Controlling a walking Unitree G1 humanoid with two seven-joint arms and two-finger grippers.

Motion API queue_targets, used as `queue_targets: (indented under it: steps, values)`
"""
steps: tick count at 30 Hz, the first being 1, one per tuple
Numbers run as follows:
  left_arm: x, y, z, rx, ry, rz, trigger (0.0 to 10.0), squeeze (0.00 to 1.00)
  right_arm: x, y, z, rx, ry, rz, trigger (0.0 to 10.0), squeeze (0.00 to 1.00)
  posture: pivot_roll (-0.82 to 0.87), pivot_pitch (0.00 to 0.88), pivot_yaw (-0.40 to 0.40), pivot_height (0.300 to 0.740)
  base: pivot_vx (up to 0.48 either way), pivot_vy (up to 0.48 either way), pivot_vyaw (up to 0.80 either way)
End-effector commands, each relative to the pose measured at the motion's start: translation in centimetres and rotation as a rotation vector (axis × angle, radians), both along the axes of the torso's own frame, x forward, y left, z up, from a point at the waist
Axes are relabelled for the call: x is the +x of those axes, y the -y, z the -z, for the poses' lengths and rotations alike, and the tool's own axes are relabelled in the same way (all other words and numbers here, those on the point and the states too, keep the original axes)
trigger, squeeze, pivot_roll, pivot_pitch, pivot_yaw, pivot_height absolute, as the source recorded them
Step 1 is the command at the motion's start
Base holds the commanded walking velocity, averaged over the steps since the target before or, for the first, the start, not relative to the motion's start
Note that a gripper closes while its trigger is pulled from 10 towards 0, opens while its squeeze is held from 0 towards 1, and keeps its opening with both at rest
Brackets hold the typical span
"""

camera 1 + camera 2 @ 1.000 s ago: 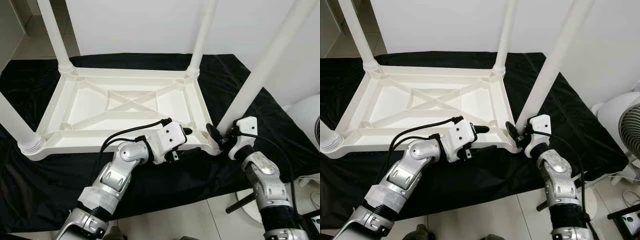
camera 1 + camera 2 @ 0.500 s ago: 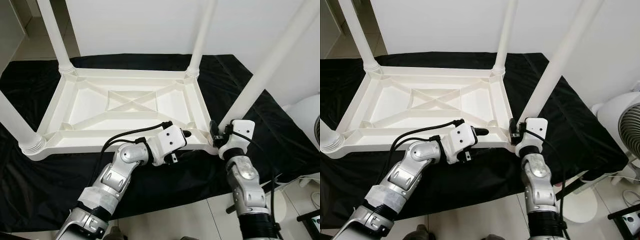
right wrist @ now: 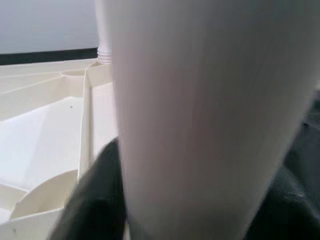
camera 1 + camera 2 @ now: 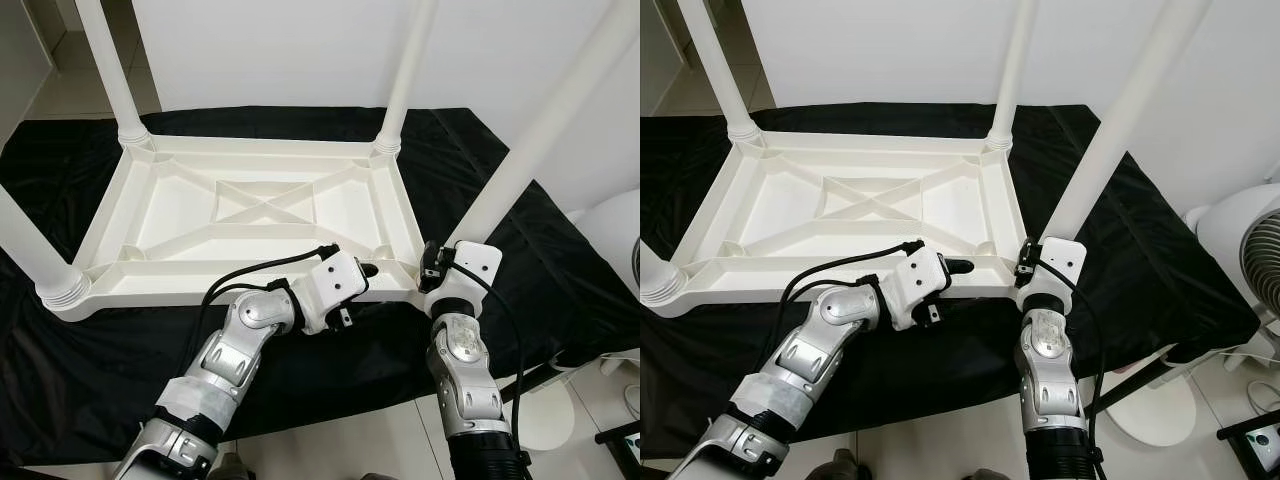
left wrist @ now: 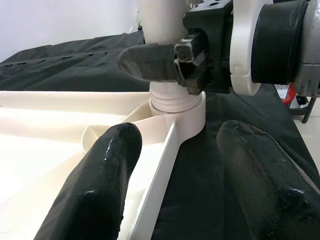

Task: Building children table

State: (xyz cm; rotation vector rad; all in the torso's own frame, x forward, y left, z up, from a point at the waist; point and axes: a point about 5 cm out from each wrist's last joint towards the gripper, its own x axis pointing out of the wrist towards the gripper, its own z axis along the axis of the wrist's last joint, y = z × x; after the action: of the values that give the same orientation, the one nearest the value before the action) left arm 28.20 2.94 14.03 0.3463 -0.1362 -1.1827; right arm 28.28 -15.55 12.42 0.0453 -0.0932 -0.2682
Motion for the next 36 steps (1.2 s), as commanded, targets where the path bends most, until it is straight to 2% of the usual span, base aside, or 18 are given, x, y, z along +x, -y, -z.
queue_targets:
  steps: [1,4,11,12,13,14,18,19,21,22,25,27,30,31,32,33,34,36]
  values:
    - [0.4,-0.2,0.0,-0.026,0.008,-0.076,10.0,0.00,-0.3,0.0,0.5,0.028,-0.022,0.016,10.0,1.00,0.02,0.000,-0.043,0.740,0.000,0.000,0.00]
    - [0.4,-0.3,-0.1,-0.028,0.011,-0.077,10.0,0.00,-0.8,0.3,0.1,0.027,0.013,-0.047,10.0,1.00,0.02,0.000,-0.043,0.740,0.000,0.000,0.00]
    - [0.4,-0.3,-0.3,-0.040,0.007,-0.074,10.0,0.00,-1.3,1.0,0.2,0.029,0.011,-0.149,10.0,1.00,0.02,0.000,-0.045,0.740,0.000,0.000,0.00]
    - [0.4,-0.3,-0.3,-0.040,0.007,-0.075,10.0,0.00,-1.5,1.4,0.2,0.014,0.010,-0.181,10.0,0.08,0.02,0.000,-0.045,0.740,0.000,0.000,0.00]
    - [0.4,-0.3,-0.3,-0.041,0.008,-0.075,10.0,0.00,-1.6,2.3,0.0,-0.025,0.008,-0.235,10.0,0.00,0.02,0.000,-0.044,0.740,0.000,0.000,0.00]
    - [0.4,-0.3,-0.3,-0.041,0.008,-0.075,10.0,0.00,-1.6,2.3,0.0,-0.025,0.008,-0.235,10.0,0.00,0.02,0.000,-0.044,0.740,0.000,0.000,0.00]
    - [0.3,-0.2,-0.3,-0.040,0.011,-0.065,10.0,0.00,-1.4,4.4,-0.7,-0.115,0.004,-0.379,10.0,0.00,0.01,0.000,-0.039,0.740,0.000,0.000,0.00]
    - [0.3,-0.2,-0.3,-0.040,0.011,-0.065,10.0,0.00,-1.4,4.4,-0.7,-0.115,0.004,-0.379,10.0,0.00,0.01,0.000,-0.039,0.740,0.000,0.000,0.00]
    - [0.3,-0.1,-0.4,-0.037,0.013,-0.059,10.0,0.00,-0.8,5.0,-1.0,-0.184,-0.011,-0.467,10.0,0.00,0.01,0.000,-0.035,0.740,0.000,0.000,0.00]
    - [0.3,-0.1,-0.4,-0.037,0.013,-0.059,10.0,0.00,-0.8,5.0,-1.0,-0.184,-0.011,-0.467,10.0,0.00,0.01,0.000,-0.035,0.740,0.000,0.000,0.00]
    - [0.4,-0.1,-0.4,-0.035,0.015,-0.055,10.0,0.00,0.1,5.0,-1.1,-0.220,-0.046,-0.585,10.0,0.00,0.01,0.000,-0.032,0.740,0.000,0.000,0.00]
    - [0.4,-0.1,-0.4,-0.035,0.015,-0.055,10.0,0.00,0.1,5.0,-1.1,-0.220,-0.046,-0.585,10.0,0.00,0.01,0.000,-0.032,0.740,0.000,0.000,0.00]
    - [0.4,0.0,-0.5,-0.036,0.017,-0.054,10.0,0.00,0.8,4.2,-0.6,-0.232,-0.081,-0.693,10.0,0.00,0.02,0.000,-0.027,0.740,0.000,0.000,0.00]
    - [0.4,0.0,-0.5,-0.036,0.017,-0.054,10.0,0.00,0.8,4.2,-0.6,-0.232,-0.081,-0.693,10.0,0.00,0.02,0.000,-0.027,0.740,0.000,0.000,0.00]
    - [0.4,0.0,-0.6,-0.036,0.018,-0.053,10.0,0.00,0.9,4.0,-0.4,-0.232,-0.094,-0.729,3.2,0.00,0.02,0.000,-0.026,0.740,0.000,0.000,0.00]
    - [0.4,0.0,-0.6,-0.036,0.018,-0.053,10.0,0.00,0.9,4.0,-0.4,-0.232,-0.094,-0.729,3.2,0.00,0.02,0.000,-0.026,0.740,0.000,0.000,0.00]
    - [0.4,0.0,-0.6,-0.035,0.020,-0.053,10.0,0.00,1.0,3.7,-0.1,-0.232,-0.108,-0.756,0.0,0.00,0.02,0.000,-0.027,0.740,0.000,0.000,0.00]
    - [0.5,0.0,-0.6,-0.035,0.020,-0.053,10.0,0.00,0.9,3.5,0.2,-0.227,-0.124,-0.779,0.0,0.00,0.02,0.000,-0.027,0.740,0.000,0.000,0.00]
